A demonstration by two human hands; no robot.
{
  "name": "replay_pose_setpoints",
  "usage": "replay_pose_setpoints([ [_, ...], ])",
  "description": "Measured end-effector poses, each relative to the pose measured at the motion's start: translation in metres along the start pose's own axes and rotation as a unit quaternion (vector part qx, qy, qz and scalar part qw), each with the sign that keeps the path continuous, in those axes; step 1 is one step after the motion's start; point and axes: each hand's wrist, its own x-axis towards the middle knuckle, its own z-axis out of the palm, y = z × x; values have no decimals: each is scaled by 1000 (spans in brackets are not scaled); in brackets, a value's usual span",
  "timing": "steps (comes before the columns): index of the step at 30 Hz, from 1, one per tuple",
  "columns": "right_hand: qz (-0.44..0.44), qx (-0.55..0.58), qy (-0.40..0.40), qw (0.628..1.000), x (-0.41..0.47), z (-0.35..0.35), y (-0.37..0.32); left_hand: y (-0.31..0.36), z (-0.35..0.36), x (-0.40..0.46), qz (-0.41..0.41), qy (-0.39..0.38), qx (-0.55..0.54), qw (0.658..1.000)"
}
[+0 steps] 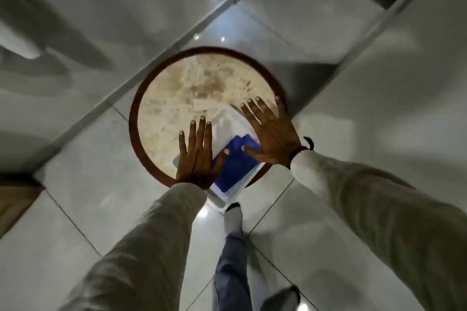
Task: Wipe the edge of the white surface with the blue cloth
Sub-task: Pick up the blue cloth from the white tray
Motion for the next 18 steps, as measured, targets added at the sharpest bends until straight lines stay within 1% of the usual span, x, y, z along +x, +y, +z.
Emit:
replay_pose_setpoints([
  [2, -25, 12, -80, 996, 21, 41, -13, -14, 34, 11, -30, -59, -55, 996],
  [3, -21, 27, -111, 993, 24, 61, -19, -19, 50, 12, -50, -89, -73, 992],
  [4, -11, 40, -142, 989, 25, 79, -25, -23, 65, 13, -68, -120, -87, 987],
  [6, 29, 66, -175, 982, 32, 109, -33, -26, 92, 17, -93, -157, -112, 977],
  [10, 116, 97, -231, 961, 42, 139, -40, -24, 123, 18, -110, -142, -121, 976],
  [12, 169, 149, -230, 947, 49, 147, -39, -22, 131, 24, -134, -133, -168, 967],
  [13, 200, 202, -223, 933, 51, 149, -38, -21, 132, 28, -157, -132, -209, 956],
  [15, 241, 317, -209, 893, 55, 150, -35, -20, 130, 35, -217, -137, -291, 922],
  [16, 253, 357, -209, 874, 55, 148, -32, -18, 124, 37, -248, -141, -329, 900],
  [18, 269, 399, -211, 851, 51, 138, -28, -13, 109, 37, -296, -139, -413, 850],
])
